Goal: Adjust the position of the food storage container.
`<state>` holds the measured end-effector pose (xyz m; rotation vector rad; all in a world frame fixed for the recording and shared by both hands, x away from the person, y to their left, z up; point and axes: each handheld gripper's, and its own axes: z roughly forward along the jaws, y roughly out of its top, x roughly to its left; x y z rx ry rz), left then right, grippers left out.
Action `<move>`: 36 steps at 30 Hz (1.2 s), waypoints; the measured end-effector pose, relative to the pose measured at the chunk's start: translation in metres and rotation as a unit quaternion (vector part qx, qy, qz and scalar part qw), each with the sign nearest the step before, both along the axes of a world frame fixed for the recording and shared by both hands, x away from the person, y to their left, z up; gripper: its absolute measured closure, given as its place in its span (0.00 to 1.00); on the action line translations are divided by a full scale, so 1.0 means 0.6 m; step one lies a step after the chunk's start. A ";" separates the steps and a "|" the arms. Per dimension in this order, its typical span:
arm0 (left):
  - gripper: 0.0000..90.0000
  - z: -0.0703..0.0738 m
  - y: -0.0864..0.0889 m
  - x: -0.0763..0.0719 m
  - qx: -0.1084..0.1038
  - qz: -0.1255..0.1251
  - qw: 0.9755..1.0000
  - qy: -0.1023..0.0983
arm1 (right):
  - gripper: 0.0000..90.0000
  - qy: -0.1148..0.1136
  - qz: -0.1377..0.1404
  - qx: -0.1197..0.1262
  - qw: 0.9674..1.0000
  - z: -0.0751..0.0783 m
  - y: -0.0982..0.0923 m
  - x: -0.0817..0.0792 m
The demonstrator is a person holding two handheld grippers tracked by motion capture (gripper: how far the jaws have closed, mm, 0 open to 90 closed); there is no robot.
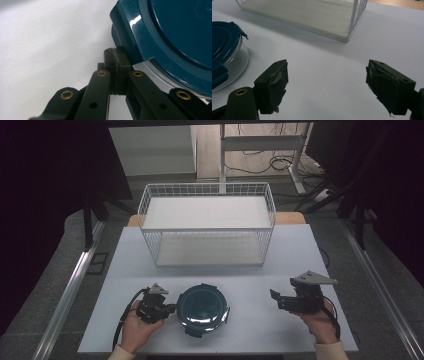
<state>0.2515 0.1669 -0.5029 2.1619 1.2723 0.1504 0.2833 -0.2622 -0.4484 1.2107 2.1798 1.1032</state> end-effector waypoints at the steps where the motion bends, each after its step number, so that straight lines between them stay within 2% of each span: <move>1: 1.00 0.000 -0.002 0.000 -0.001 0.000 1.000 -0.001 | 0.20 0.000 0.000 0.000 1.000 0.000 0.000 0.000; 26: 1.00 0.001 -0.021 -0.004 -0.004 -0.022 1.000 -0.001 | 0.20 0.000 -0.003 -0.004 1.000 -0.004 -0.001 0.001; 29: 1.00 -0.001 -0.013 -0.001 -0.020 -0.036 0.999 0.001 | 0.20 -0.003 -0.005 -0.001 1.000 -0.001 -0.001 -0.001; 30: 1.00 -0.002 -0.008 0.000 -0.028 -0.038 0.999 -0.001 | 0.20 -0.004 -0.004 -0.001 1.000 -0.001 -0.001 -0.001; 31: 1.00 -0.001 -0.002 0.000 -0.034 -0.029 0.999 -0.007 | 0.20 -0.006 -0.004 0.000 1.000 0.000 -0.001 -0.002; 33: 1.00 0.004 0.013 0.000 -0.038 -0.015 0.999 -0.025 | 0.20 -0.008 -0.003 0.002 1.000 0.001 -0.001 -0.003; 34: 0.99 0.004 0.013 0.000 -0.038 -0.015 0.999 -0.025 | 0.20 -0.008 -0.002 0.004 1.000 0.002 -0.001 -0.003; 35: 0.96 0.008 0.022 0.000 -0.044 -0.007 0.998 -0.037 | 0.20 -0.008 -0.002 0.004 1.000 0.002 0.000 -0.002; 36: 0.91 0.014 0.039 -0.005 -0.054 0.013 0.996 -0.063 | 0.20 -0.008 -0.002 0.006 1.000 0.002 0.000 -0.002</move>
